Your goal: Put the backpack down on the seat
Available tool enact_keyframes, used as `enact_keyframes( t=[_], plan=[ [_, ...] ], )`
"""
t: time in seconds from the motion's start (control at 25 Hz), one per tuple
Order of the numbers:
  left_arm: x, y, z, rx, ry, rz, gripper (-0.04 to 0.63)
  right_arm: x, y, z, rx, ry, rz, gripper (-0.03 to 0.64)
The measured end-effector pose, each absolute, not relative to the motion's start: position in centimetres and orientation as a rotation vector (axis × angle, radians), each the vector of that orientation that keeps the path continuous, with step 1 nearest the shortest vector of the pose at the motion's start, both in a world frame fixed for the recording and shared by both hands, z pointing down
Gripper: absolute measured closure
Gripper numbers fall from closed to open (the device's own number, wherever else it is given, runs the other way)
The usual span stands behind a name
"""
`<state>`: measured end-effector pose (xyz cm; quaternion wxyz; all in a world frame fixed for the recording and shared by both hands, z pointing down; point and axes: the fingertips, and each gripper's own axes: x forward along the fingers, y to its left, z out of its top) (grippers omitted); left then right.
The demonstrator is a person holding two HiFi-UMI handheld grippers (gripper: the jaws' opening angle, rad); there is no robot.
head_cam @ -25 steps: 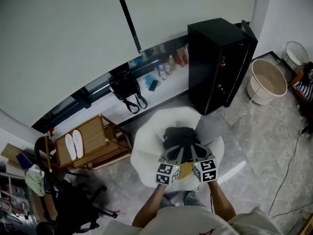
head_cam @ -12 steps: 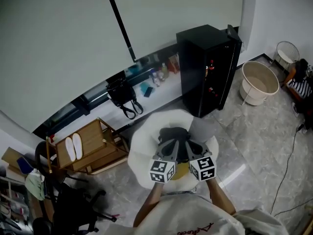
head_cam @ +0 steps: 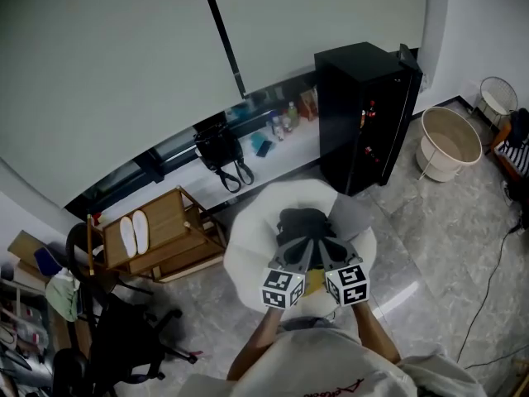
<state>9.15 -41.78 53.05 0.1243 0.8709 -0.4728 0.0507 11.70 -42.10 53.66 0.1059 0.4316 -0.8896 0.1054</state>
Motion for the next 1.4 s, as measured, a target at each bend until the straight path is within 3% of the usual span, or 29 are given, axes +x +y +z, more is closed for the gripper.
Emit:
enact_keyframes(
  t=[0.64, 1.4],
  plan=[
    [1.2, -30.8, 53.4, 2.57, -1.272, 0.148, 0.565, 3.7, -31.5, 53.8, 1.335, -2.563, 0.303, 0.591],
    [-1.1, -16.2, 55.3, 2.576, -1.165, 0.137, 0.565, 1.3, -16.3, 56.4, 1.384, -2.482, 0.355, 0.591]
  ],
)
